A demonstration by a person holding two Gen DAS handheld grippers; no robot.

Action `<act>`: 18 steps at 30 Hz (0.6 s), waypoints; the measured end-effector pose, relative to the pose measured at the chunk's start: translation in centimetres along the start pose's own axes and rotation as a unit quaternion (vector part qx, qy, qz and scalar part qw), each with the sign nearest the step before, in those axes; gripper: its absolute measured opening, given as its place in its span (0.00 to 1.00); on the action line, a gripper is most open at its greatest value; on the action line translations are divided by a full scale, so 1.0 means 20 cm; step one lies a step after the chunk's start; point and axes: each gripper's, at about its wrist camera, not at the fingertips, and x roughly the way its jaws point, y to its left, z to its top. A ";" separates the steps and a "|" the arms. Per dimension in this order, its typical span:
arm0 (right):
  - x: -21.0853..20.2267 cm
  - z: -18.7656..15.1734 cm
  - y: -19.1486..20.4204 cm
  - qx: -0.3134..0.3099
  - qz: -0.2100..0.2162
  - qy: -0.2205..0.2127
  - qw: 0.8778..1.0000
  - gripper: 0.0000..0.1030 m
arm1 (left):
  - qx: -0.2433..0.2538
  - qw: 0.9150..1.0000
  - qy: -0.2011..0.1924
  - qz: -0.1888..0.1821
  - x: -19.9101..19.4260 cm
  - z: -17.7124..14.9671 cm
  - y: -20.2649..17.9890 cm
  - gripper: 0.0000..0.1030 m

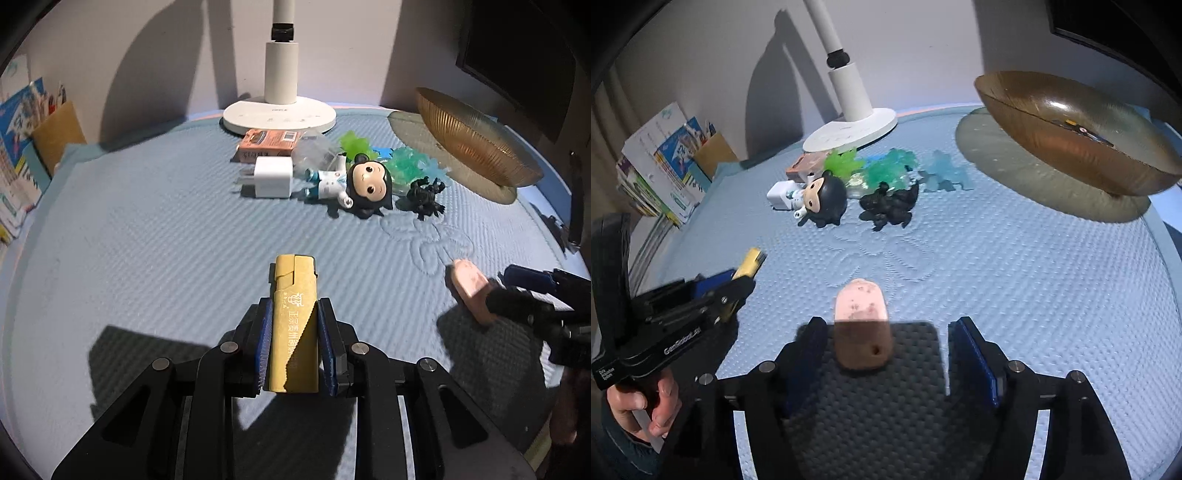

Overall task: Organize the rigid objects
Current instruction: 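Lift the yellow USB stick and pink keychain and carry them toward the amber bowl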

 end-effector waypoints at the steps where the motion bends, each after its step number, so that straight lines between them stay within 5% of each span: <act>1: 0.00 0.00 0.00 -0.001 -0.003 0.000 1.000 0.68 | -0.006 1.000 -0.001 -0.008 0.00 -0.01 0.01 0.27; 3: 0.01 0.01 0.02 -0.012 -0.018 0.002 1.000 0.68 | -0.008 1.000 -0.002 -0.014 0.00 -0.01 0.01 0.35; 9: 0.10 -0.02 0.19 -0.078 -0.101 0.009 0.992 0.67 | 0.025 0.999 -0.007 0.033 0.01 0.00 -0.07 0.31; 10: 0.10 -0.02 0.21 -0.086 -0.111 0.005 0.990 0.55 | 0.028 0.999 -0.008 0.034 0.01 0.00 -0.08 0.26; 12: 0.09 -0.03 0.25 -0.096 -0.096 0.004 0.991 0.35 | 0.035 0.999 -0.010 0.035 0.00 -0.01 -0.08 0.20; 15: 0.09 -0.04 0.31 -0.119 -0.099 0.007 0.988 0.33 | 0.042 0.998 -0.017 0.034 -0.02 -0.01 -0.10 0.20; 18: 0.02 -0.03 0.29 -0.099 -0.057 0.003 0.993 0.33 | 0.039 0.999 -0.036 0.009 -0.10 0.01 -0.11 0.20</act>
